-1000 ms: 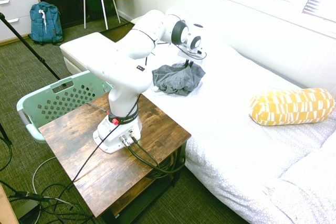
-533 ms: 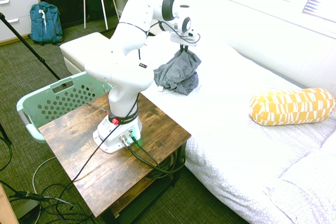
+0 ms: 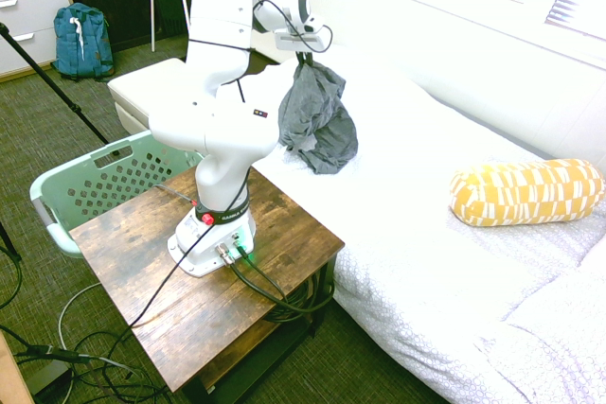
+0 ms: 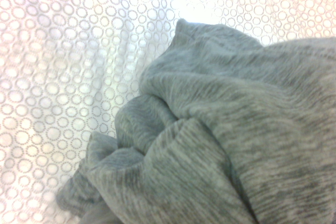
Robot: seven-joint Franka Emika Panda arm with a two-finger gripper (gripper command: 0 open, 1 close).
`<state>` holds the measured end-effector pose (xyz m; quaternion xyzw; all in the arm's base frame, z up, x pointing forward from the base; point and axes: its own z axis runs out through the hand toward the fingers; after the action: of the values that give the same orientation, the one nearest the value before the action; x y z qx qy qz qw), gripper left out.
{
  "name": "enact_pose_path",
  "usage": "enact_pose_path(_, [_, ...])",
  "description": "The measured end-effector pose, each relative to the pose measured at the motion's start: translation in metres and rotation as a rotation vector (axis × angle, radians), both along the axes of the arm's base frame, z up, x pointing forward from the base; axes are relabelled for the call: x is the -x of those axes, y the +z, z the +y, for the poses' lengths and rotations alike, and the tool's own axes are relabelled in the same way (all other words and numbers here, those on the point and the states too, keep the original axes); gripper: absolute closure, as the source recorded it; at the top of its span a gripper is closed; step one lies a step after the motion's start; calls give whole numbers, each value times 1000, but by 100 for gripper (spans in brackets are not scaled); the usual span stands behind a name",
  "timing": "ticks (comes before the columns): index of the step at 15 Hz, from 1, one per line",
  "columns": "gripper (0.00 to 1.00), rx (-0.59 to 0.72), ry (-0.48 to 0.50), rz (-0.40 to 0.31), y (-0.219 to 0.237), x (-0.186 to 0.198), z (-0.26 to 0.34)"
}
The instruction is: Put my clothes in the laundry bag
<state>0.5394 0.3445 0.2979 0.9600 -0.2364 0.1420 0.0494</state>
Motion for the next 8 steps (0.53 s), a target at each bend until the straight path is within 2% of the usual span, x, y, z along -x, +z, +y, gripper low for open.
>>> enact_pose_path(4, [100, 55, 32, -28, 35, 117, 30])
enact_pose_path(8, [100, 123, 71, -31, 36, 288, 53])
